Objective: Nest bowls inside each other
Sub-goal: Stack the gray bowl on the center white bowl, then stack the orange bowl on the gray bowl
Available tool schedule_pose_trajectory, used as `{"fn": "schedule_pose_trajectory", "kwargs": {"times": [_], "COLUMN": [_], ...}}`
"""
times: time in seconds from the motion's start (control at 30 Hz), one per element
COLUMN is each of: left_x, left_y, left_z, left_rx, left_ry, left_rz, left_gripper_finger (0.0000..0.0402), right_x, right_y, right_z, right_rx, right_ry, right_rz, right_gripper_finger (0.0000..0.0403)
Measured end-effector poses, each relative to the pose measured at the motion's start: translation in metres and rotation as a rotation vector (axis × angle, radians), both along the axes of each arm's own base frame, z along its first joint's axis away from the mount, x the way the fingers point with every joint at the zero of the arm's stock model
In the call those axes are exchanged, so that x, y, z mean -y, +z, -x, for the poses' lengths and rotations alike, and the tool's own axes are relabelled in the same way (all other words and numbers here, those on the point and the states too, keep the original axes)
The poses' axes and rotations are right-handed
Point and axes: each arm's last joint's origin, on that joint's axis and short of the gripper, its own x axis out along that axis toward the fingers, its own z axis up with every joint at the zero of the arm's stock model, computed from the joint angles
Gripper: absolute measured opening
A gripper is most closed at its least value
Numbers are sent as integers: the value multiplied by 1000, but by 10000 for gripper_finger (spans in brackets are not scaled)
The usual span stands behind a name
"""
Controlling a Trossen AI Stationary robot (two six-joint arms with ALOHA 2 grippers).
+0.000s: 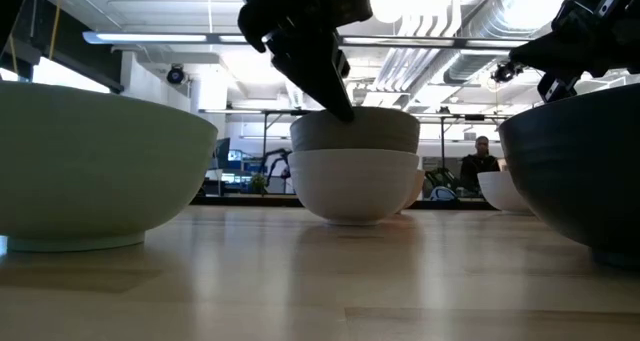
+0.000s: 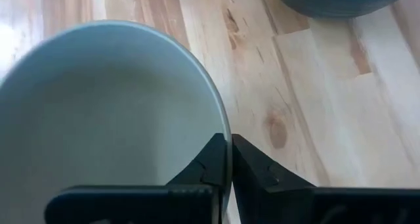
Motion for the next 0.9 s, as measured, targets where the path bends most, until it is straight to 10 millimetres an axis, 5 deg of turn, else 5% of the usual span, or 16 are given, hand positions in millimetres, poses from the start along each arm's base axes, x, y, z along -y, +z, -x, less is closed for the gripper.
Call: {"fn": "schedule_pose_trajectory", "kwargs": {"times": [0.37,0.9], "left_x": [1,1], "left_y": [-15,8], "left_z": [-6,-14], "left_rx": [-33,27], "left_ry": [-1,11], "left_rz": [31,17], "left_gripper_finger": [6,121], "right_x": [0,0], "right_y": [0,-2], "right_z": [0,0], "right_rx": [-3,-21], "right_ry": [0,0], "right_rz": [0,-1], "right_gripper_finger": [0,0]}}
